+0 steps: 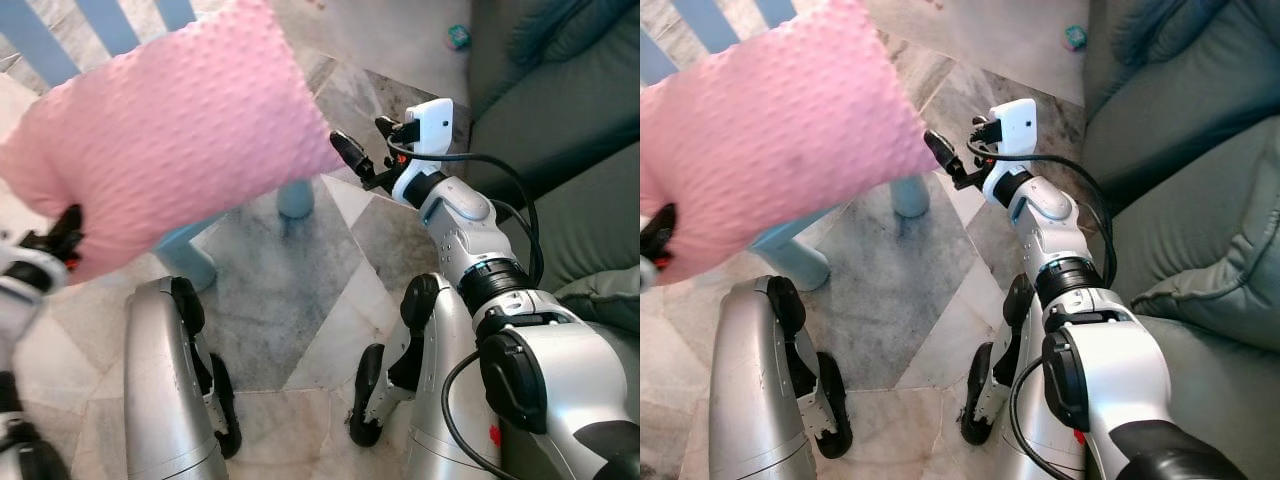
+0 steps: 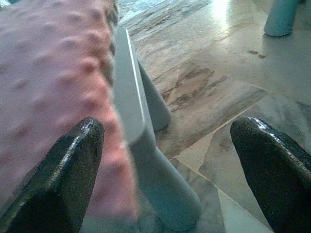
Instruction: Move the pillow to the sofa
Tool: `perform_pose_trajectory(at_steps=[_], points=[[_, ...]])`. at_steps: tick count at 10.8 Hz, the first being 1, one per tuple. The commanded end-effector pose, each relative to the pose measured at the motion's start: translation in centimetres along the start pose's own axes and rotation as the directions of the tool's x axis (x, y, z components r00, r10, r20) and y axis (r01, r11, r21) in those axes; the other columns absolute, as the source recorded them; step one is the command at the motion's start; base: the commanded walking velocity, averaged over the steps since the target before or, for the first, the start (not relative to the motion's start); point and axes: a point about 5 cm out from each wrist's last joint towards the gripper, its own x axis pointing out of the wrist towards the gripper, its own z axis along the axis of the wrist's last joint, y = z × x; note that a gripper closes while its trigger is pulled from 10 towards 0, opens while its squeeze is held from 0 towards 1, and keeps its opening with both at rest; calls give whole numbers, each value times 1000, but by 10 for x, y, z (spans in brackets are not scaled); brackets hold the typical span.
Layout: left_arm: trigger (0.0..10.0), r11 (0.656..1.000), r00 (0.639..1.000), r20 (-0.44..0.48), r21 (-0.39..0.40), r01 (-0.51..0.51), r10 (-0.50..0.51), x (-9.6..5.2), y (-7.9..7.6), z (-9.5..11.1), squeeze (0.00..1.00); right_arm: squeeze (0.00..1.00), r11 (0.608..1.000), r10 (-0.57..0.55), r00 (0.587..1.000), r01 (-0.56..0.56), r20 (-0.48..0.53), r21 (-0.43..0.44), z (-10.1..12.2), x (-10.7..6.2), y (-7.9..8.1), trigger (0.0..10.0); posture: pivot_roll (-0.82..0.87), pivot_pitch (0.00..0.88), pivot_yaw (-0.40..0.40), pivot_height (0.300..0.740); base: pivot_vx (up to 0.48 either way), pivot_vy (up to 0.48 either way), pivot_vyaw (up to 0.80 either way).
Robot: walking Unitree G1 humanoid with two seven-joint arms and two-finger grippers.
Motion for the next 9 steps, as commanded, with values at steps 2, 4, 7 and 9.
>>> perform_pose_trajectory(at_steps=[2,4,7,9], points=[[0,995,993,-62,36,-94,96,-13,28,-5,0,0,1000,-7,1000,7,-13,5,-3,-2,-2,10000,62,534,-79,413,0,0,0],[0,986,990,-38,99,-132,137,-17,39,9,0,0,999,25,1000,-24,-19,44,-5,-1,1,10000,63,528,-80,413,0,0,0],[0,980,991,-29,156,-124,130,-12,38,16,0,0,956,207,978,-195,-33,218,-14,5,22,10000,67,521,-76,413,0,0,0],[0,980,992,-37,164,-111,119,-6,34,10,0,0,922,312,949,-293,-37,253,-15,12,40,10000,67,520,-77,413,0,0,0]])
